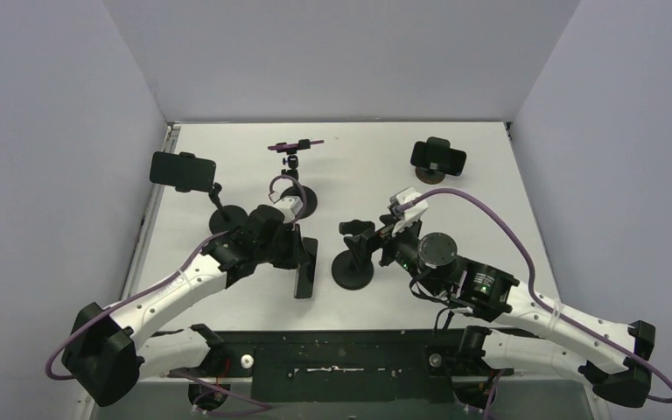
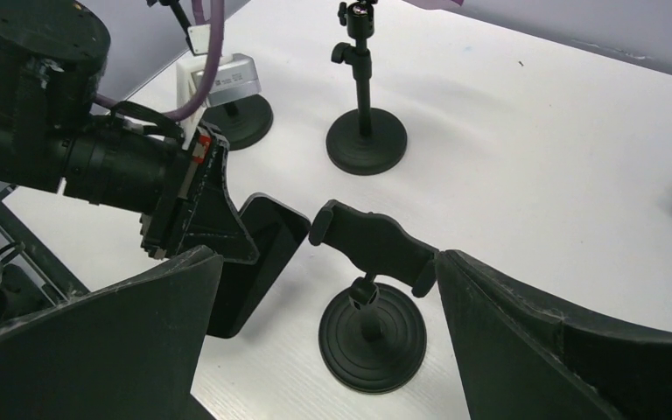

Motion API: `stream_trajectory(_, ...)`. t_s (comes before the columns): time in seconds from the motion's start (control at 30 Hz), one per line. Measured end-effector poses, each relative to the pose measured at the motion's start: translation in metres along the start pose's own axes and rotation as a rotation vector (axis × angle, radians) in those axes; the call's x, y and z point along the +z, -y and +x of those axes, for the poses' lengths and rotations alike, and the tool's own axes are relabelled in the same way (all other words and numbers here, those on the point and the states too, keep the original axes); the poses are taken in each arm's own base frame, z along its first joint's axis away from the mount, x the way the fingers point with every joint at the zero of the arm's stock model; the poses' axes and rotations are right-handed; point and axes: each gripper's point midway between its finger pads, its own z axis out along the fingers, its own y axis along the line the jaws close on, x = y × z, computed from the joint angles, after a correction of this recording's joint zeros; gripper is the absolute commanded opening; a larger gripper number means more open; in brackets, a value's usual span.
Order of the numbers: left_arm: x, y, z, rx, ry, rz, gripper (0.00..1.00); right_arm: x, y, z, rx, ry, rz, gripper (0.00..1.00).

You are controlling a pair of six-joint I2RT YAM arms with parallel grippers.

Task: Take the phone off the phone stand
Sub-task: Place the phone at the center of the board.

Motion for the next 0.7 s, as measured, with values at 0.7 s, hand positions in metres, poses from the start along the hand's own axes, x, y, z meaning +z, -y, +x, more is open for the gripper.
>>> stream_trajectory(0.7,0.065,-0.027,0.017,-0.207,-0.142,-0.012,0.00,-0.004,0.009,-0.005,0.061,0.024,0.055,0.99)
